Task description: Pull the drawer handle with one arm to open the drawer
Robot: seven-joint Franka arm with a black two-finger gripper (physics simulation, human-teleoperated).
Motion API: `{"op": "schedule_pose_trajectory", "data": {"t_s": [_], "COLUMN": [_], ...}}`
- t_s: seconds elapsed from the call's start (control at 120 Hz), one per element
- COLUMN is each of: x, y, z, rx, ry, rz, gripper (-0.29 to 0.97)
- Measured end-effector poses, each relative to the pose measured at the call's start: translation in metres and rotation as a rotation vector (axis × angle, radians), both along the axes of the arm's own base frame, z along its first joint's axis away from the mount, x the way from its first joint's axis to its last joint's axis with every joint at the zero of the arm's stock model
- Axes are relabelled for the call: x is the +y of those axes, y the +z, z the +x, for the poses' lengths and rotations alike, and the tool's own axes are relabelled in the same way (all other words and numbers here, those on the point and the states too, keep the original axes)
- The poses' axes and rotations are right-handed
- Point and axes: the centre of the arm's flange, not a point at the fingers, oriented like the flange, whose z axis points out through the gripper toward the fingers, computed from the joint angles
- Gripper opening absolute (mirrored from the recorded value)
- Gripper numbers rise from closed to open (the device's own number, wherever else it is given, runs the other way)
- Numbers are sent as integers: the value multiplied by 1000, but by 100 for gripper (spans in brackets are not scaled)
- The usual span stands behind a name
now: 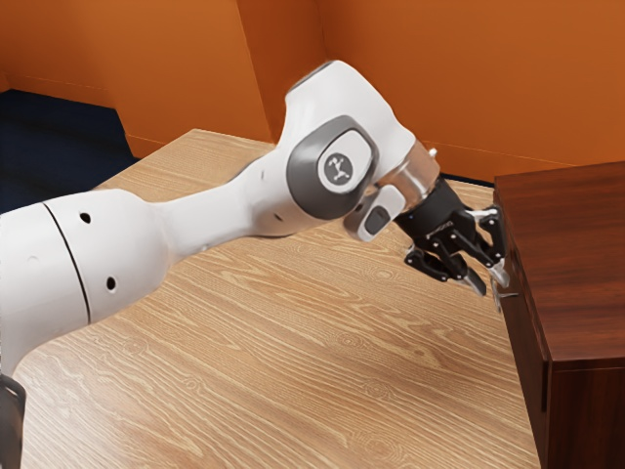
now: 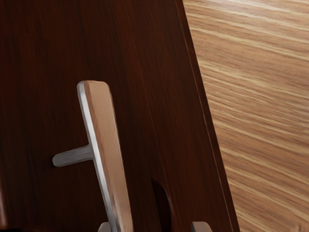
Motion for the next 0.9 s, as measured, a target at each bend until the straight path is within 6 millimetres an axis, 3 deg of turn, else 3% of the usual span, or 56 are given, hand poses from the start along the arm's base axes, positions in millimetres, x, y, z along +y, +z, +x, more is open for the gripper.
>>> {"op": "schedule_pose_trajectory", "data": {"t_s": [0.15,0.433,0.9], "x": [0,34,96], "y": [0,4,9], "z": [-1,-27,-75], "rx": [-17,-12,12], "ry": [-16,0,66], "rz": [0,37,75], "gripper": [4,-4,-5]}}
